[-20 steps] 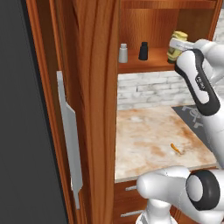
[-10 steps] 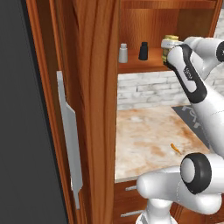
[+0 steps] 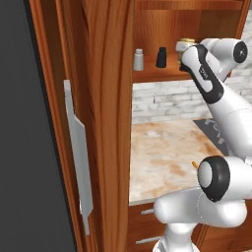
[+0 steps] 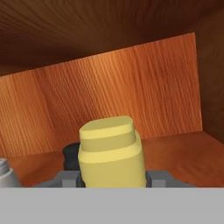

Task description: There are various items on the counter. Only move the condiments/shakers into the cabinet.

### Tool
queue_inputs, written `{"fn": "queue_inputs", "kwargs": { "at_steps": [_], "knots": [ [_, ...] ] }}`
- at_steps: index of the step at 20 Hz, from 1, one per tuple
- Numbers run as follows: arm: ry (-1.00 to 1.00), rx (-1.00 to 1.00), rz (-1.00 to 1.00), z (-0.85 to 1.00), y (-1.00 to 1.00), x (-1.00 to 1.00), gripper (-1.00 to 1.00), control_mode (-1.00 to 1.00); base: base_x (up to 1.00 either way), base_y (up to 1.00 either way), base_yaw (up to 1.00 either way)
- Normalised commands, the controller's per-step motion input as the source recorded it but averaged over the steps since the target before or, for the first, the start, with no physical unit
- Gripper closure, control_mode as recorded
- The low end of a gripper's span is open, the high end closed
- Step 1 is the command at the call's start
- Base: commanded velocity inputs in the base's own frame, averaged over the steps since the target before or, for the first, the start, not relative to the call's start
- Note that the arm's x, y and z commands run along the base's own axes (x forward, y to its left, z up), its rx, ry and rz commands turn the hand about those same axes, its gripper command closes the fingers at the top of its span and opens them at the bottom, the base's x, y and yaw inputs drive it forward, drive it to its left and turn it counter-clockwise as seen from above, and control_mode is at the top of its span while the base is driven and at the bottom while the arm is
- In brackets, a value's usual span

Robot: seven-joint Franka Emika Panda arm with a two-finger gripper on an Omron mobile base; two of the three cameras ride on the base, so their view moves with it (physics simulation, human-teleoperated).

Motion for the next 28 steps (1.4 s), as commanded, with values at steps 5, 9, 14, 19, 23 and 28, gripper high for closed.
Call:
{"fn": "queue_inputs", "kwargs": {
  "at_steps": [5, 9, 14, 19, 23, 28],
  "knots": [
    [0.00, -0.02, 0.00, -0.28, 0.00, 0.50, 1.00, -1.00, 0.00, 0.00, 0.00],
    [0.00, 0.00, 0.00, -0.16, 0.00, 0.52, 1.00, -1.00, 0.00, 0.00, 0.00],
    [0.00, -0.04, 0.00, -0.26, 0.00, 0.43, 1.00, -1.00, 0.00, 0.00, 0.00],
    [-0.01, -0.07, 0.00, -0.48, 0.00, 0.13, -1.00, -1.00, 0.00, 0.00, 0.00],
    [-0.02, -0.02, 0.00, -0.18, 0.00, 0.01, -1.00, -1.00, 0.00, 0.00, 0.00],
    [0.00, 0.00, 0.00, 0.00, 0.00, -0.01, -1.00, -1.00, 0.00, 0.00, 0.00]
  ]
}}
